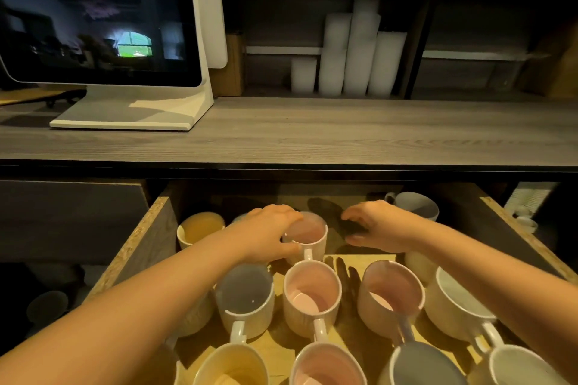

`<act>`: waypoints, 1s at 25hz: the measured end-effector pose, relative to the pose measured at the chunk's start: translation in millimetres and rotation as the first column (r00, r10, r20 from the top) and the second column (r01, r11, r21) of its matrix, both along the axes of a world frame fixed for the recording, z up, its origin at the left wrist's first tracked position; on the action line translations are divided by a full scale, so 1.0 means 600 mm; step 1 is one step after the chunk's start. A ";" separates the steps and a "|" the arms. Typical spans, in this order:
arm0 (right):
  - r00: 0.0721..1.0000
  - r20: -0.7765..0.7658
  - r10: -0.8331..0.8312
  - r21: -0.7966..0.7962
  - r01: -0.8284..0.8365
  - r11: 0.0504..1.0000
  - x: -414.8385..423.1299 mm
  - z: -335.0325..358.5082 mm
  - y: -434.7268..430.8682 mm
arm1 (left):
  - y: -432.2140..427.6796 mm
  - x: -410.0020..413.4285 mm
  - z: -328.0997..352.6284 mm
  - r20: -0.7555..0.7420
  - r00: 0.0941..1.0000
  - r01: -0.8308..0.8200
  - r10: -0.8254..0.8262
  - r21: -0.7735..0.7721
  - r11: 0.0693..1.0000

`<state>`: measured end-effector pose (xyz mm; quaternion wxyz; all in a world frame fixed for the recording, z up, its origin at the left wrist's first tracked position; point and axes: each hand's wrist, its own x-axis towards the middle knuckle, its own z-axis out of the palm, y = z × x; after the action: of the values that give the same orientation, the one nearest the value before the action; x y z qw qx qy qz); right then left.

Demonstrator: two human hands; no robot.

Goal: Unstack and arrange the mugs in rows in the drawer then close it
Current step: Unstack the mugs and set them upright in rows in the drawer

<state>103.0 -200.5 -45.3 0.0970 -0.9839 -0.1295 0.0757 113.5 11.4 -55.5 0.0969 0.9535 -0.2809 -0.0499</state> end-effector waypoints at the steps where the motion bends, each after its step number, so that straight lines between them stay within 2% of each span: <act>1: 1.000 -0.005 -0.009 -0.039 0.009 0.999 -0.013 0.008 -0.021 | -0.014 -0.007 0.006 0.002 1.000 0.025 -0.025 -0.023 0.999; 4: 0.996 -0.015 -0.090 -0.162 0.087 0.983 -0.040 0.024 -0.089 | -0.065 -0.019 0.017 0.019 0.993 0.120 -0.120 -0.037 0.992; 9: 0.944 0.008 -0.330 -0.115 0.329 0.937 -0.051 0.012 -0.172 | -0.155 -0.026 0.012 0.025 0.978 0.207 -0.207 -0.019 0.978; 13: 0.921 0.006 -0.390 -0.113 0.389 0.914 -0.045 -0.025 -0.185 | -0.211 -0.019 -0.003 -0.009 0.986 0.166 -0.166 -0.023 0.986; 17: 0.889 -0.032 -0.457 -0.075 0.454 0.888 -0.044 -0.053 -0.186 | -0.237 -0.018 -0.025 -0.071 0.992 0.099 -0.106 -0.102 0.990; 25: 0.859 0.060 -0.509 0.049 0.507 0.861 -0.052 -0.058 -0.178 | -0.225 -0.016 -0.046 -0.113 0.991 0.057 -0.075 -0.155 0.986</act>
<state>71.7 -307.3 -80.0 0.1244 -0.9837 0.1298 0.0107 103.9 -123.4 -83.3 0.1838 0.9289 -0.3090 -0.0883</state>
